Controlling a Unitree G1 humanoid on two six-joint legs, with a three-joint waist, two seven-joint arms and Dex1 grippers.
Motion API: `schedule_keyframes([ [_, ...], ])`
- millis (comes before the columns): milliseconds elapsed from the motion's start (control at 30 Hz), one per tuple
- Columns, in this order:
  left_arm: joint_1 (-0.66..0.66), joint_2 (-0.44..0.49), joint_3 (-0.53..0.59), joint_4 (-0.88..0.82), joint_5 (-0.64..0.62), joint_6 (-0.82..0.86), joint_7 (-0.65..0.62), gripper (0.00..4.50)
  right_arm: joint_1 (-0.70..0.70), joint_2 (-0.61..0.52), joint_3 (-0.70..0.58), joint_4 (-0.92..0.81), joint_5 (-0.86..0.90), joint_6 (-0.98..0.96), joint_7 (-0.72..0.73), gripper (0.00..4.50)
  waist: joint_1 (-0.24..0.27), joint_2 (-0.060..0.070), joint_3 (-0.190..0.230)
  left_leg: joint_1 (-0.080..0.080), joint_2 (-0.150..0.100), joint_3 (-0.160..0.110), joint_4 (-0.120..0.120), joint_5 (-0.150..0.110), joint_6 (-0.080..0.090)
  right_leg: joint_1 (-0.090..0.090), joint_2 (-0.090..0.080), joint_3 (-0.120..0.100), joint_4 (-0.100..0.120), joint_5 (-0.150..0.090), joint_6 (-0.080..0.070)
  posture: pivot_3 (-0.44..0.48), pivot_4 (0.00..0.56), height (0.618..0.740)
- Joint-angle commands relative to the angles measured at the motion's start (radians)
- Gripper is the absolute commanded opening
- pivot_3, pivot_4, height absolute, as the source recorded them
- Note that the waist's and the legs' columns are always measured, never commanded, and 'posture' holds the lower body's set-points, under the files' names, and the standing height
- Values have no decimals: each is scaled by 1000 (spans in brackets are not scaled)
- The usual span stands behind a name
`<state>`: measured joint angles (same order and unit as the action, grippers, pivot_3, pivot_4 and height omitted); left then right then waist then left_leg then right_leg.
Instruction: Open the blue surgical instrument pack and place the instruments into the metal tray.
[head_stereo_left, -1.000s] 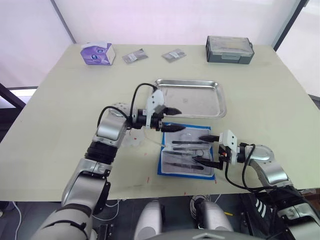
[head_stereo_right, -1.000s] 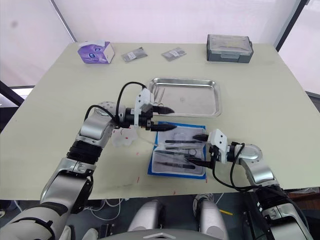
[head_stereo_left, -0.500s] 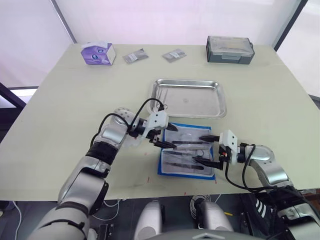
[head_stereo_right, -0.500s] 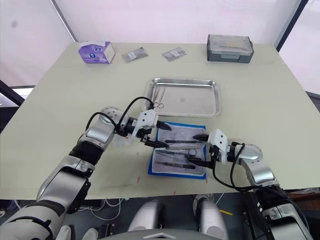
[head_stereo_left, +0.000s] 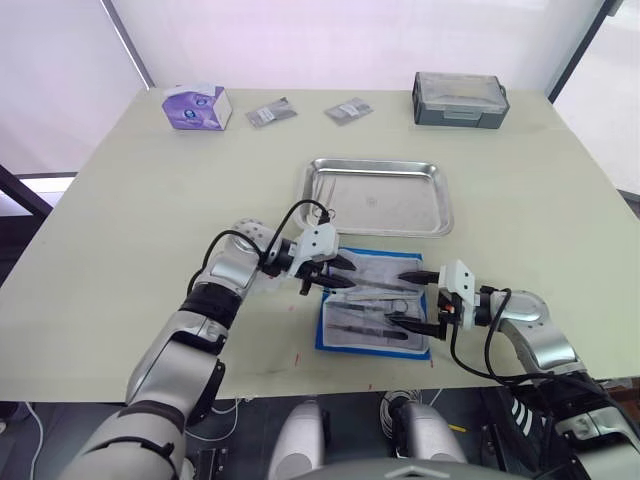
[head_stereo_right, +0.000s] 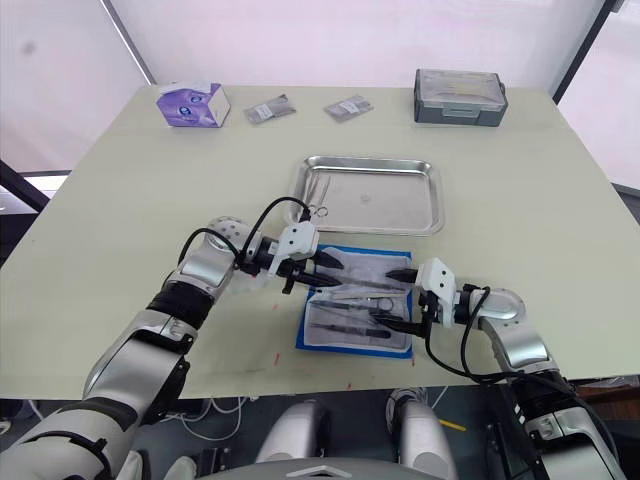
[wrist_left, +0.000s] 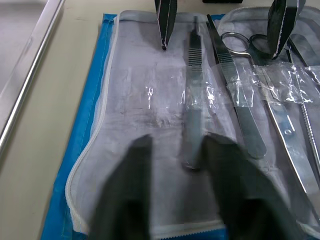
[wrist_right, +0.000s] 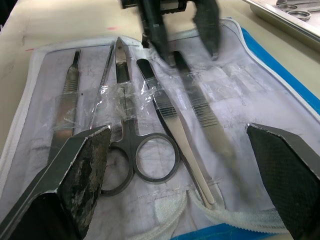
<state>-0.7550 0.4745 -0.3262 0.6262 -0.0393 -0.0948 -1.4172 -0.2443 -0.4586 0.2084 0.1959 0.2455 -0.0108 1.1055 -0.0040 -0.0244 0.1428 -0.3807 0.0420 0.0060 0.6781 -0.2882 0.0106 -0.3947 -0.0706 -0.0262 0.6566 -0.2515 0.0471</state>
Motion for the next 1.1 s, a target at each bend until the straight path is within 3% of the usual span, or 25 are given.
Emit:
schedule_keyframes([
  [33, 5, 15, -18, 8, 26, -7, -26, 11, 45, -20, 22, 85, -53, 46, -17, 4500, 0, 0, 0, 0, 0, 0, 0, 0, 0, 0, 0, 0, 0, 0, 0, 0, 150, 727],
  [467, -1, 36, 3, -87, -1, 83, -63, 11, 45, -17, 28, 84, -54, 46, -16, 4500, 0, 0, 0, 0, 0, 0, 0, 0, 0, 0, 0, 0, 0, 0, 0, 0, 150, 727],
  [1100, -11, 142, -18, -425, 35, 327, -49, 11, 43, -15, 32, 91, -57, 43, -13, 4500, -1, 0, 0, 0, 0, 0, 0, 0, 0, 0, 0, 0, 0, 0, 0, 0, 150, 727],
])
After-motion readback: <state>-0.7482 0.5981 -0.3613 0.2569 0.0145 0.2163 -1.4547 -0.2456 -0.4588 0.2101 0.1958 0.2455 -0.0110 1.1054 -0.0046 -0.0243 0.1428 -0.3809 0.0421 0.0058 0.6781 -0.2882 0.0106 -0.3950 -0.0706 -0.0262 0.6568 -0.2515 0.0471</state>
